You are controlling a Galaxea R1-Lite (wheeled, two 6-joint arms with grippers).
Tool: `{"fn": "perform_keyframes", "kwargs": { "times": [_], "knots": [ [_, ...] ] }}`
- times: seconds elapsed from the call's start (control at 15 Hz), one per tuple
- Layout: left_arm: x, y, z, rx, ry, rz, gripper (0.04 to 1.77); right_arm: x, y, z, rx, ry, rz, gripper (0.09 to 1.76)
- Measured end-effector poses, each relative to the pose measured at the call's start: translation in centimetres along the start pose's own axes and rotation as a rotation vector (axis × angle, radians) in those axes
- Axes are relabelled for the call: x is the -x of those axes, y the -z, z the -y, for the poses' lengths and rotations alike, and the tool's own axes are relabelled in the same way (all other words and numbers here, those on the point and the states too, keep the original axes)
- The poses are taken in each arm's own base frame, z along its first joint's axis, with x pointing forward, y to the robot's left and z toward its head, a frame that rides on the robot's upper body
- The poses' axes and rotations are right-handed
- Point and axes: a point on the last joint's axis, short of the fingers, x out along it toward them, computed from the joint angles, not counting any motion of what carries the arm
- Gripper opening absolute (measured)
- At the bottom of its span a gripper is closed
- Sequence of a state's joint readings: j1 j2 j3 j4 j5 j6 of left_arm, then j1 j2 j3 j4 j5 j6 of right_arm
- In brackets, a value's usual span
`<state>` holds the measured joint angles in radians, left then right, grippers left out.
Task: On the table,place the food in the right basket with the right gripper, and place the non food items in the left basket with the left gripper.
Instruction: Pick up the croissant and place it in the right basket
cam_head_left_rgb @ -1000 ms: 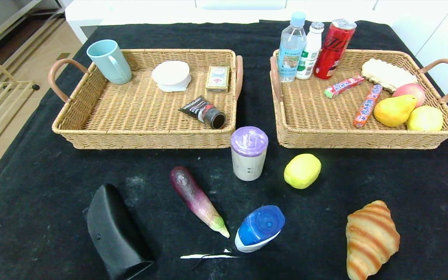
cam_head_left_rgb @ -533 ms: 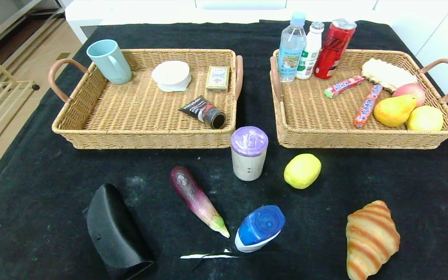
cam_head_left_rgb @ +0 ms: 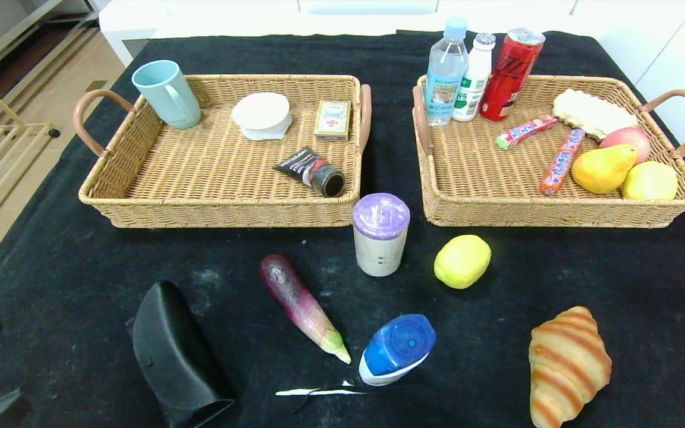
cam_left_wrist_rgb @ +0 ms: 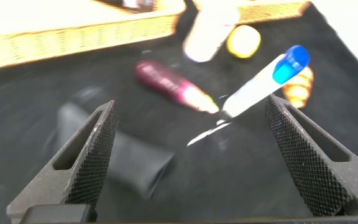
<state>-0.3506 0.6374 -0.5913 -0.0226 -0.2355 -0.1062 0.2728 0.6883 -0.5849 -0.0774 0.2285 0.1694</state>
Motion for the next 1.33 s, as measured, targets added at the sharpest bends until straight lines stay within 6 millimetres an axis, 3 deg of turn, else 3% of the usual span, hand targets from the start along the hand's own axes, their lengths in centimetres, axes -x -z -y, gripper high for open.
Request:
{"fn": "perform_keyframes", "kwargs": {
  "times": [0.2,0.4,0.8,1.33],
  "knots": [
    [-4.3,-1.7,-0.2,-0.009,0.072,-0.048,1.72,-3.3,-1.0,-0.6,0.014,-0.095,-0.079,1.71],
    [-6.7,-2.0,0.3,-0.028,0.146,-0.1,1.72,-4.9,-0.9,-1.6,0.03,-0.148,-0.119,1.71],
    [-8.5,-1.9,0.9,-0.051,0.199,-0.145,1.72,-6.8,-0.6,-2.4,0.036,-0.179,-0.131,1.71],
    [-9.0,-1.7,0.8,-0.064,0.165,-0.158,1.72,-7.2,-0.9,-2.2,0.041,-0.142,-0.128,1.71]
  ]
}}
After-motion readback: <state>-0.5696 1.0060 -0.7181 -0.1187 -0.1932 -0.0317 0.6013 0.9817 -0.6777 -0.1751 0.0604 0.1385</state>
